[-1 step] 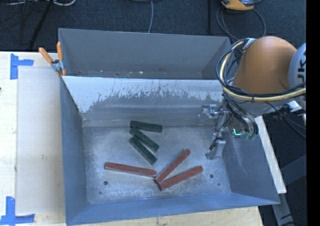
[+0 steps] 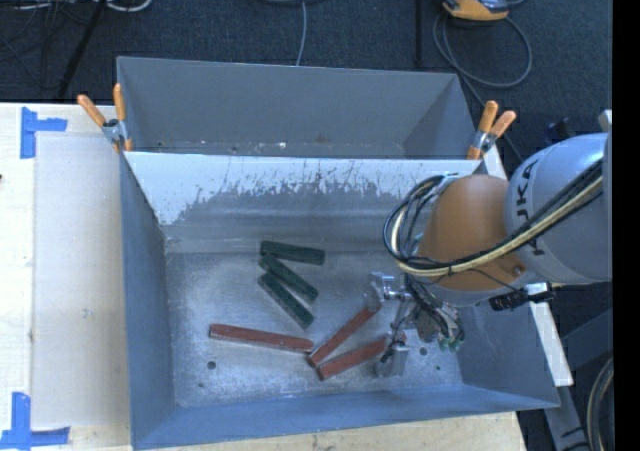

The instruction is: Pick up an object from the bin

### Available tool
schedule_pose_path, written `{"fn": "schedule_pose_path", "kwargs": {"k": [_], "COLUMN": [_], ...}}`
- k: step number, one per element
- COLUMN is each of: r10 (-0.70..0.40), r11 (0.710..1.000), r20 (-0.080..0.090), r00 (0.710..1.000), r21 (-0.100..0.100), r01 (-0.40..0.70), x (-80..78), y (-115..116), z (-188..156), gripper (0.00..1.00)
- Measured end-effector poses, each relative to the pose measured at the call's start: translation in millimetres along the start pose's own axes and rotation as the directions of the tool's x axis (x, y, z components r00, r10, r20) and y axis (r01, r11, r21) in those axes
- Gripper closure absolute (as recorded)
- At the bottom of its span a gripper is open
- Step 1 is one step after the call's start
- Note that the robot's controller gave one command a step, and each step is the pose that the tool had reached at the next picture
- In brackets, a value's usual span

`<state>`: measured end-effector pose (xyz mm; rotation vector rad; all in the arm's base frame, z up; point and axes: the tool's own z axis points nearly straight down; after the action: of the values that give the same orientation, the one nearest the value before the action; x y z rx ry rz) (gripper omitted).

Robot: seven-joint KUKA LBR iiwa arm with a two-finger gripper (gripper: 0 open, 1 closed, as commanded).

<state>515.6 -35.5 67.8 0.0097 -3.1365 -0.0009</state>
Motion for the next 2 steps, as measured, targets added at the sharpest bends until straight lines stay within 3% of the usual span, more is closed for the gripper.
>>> {"fn": "schedule_pose_path", "kwargs": {"k": [1, 2], "r10": [-0.002, 0.016], "r11": [1.000, 1.000], "r20": [0.012, 0.013], "r00": [1.000, 1.000], "r21": [0.003, 0.001], "r01": [0.002, -0.016], "x": [-4.1, -15.0], "y": [-1, -10], "z": [-6, -96], "gripper": [1.00, 1.00]}}
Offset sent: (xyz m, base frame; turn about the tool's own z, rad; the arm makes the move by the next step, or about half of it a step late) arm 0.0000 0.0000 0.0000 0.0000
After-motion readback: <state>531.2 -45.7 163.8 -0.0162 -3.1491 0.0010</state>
